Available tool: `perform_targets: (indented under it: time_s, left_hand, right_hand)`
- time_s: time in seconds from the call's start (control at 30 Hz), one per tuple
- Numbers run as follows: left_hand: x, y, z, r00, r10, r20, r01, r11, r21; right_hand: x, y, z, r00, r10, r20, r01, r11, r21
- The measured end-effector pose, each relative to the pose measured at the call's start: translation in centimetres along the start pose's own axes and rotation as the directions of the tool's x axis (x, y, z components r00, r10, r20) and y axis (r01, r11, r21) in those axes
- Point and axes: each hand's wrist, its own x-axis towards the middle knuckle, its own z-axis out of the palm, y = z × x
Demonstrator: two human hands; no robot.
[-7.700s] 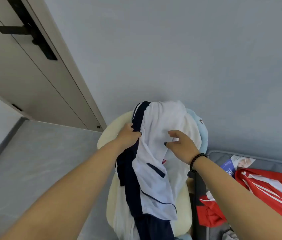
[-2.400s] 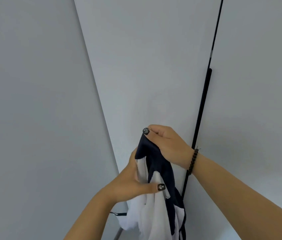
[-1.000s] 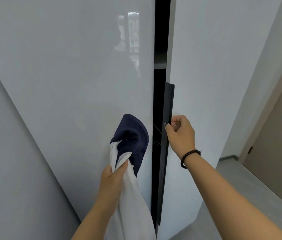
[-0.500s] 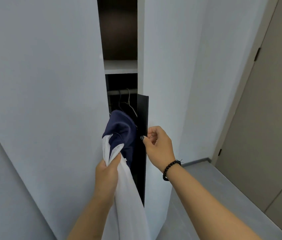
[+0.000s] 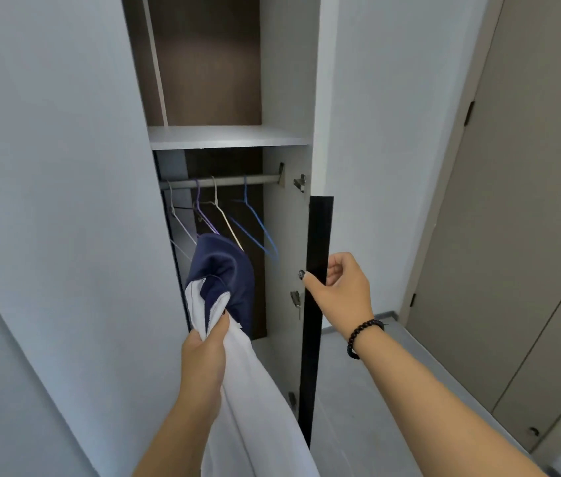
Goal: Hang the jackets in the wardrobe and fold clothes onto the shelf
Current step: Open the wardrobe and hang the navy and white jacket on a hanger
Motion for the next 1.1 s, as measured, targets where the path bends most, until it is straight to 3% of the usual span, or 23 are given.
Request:
perform_targets:
  time_s: [0.23,0.43,0.57,0.7,0.77,0.83,0.87,0.93,1.03,1.1]
  left_hand:
    - [-1.8,-0.6,3.8,0.989,-0.013,0.145,0.010,1.000,0.024]
    - [-1.7,-0.4,5.9,0.967,-0.031,0.253,0.010,0.996,0.084]
    - [-1.7,0.4,7.9,0.917,-0.070,0.392,0.041,0.996,0.083]
    - [-1.3,0.7,8.8,0.874,-0.074,0.480,0.014,0.992,0.127]
    - [-0.6,1.4,8.9,0.847,-0.057,0.529,-0.030,0.988,0.154]
    - [0.5,2.6,8.8,0.818,-0.019,0.575,-0.105,0.978,0.181]
    - [1.1,3.4,8.6,0.805,0.002,0.594,-0.139,0.973,0.185]
    - [2.5,5.0,8.2,0.783,0.041,0.621,-0.194,0.964,0.181]
    - [4.5,7.5,7.4,0.721,0.084,0.688,-0.278,0.944,0.176]
    - [5.7,8.8,6.9,0.670,0.110,0.734,-0.326,0.932,0.158]
  right_hand:
    - [0.9,2.3,-5.7,0.977,0.087,-0.193,-0.098,0.994,-0.052]
    - [1.5,3.1,-7.9,0.962,0.095,-0.257,-0.117,0.990,-0.073]
    - [2.0,3.2,-9.8,0.959,0.129,-0.252,-0.156,0.984,-0.087]
    - [1.3,3.0,-10.5,0.981,0.142,-0.129,-0.161,0.974,-0.157]
    - [0.4,2.3,-9.7,0.982,0.028,-0.187,-0.081,0.956,-0.283]
    - [-0.7,1.0,-8.0,0.939,-0.236,-0.252,0.144,0.931,-0.336]
    - [-1.1,0.3,-6.8,0.918,-0.319,-0.234,0.244,0.923,-0.298]
    - [-1.7,-0.9,-4.3,0.932,-0.349,-0.101,0.334,0.932,-0.138]
    - [-1.9,-1.7,-1.1,0.969,-0.138,0.206,0.129,0.990,0.055]
    - [-1.9,-1.1,0.6,0.926,0.005,0.378,-0.033,0.997,0.068]
